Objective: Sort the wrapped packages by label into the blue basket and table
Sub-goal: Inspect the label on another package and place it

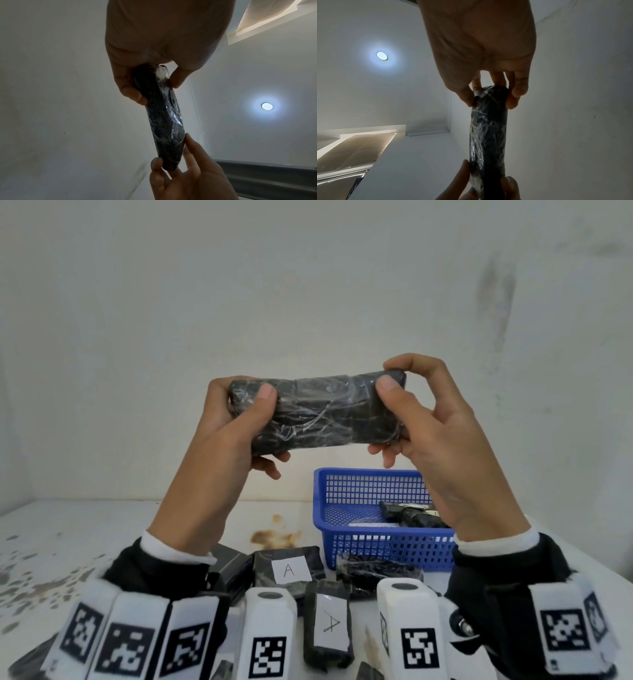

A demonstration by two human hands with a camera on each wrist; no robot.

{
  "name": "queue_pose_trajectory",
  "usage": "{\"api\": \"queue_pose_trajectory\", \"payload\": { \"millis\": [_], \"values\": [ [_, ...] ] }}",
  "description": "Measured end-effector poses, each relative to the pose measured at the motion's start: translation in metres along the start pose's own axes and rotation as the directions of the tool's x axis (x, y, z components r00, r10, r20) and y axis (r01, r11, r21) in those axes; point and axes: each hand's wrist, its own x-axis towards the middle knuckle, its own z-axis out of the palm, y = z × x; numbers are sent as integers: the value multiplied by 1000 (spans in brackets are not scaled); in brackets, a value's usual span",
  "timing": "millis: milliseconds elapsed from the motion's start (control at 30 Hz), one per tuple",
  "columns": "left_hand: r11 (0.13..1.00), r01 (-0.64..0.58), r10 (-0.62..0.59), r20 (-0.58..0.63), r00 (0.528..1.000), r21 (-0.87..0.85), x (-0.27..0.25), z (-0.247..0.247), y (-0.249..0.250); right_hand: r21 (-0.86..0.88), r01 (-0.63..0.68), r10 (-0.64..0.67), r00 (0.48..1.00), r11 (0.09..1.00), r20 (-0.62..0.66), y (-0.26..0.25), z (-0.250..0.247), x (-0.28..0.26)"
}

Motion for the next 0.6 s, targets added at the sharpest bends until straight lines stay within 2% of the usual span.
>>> {"api": "queue_pose_trajectory", "payload": {
  "millis": [367,600],
  "values": [
    [996,-2,6,-34,999,89,-3,6,-1,-46,24,-25,999,999,-20,0,5,-3],
    [986,-25,34,-55,998,166,-5,8,0,-132,80,-85,996,988,-26,5,10,-2]
  ]
}}
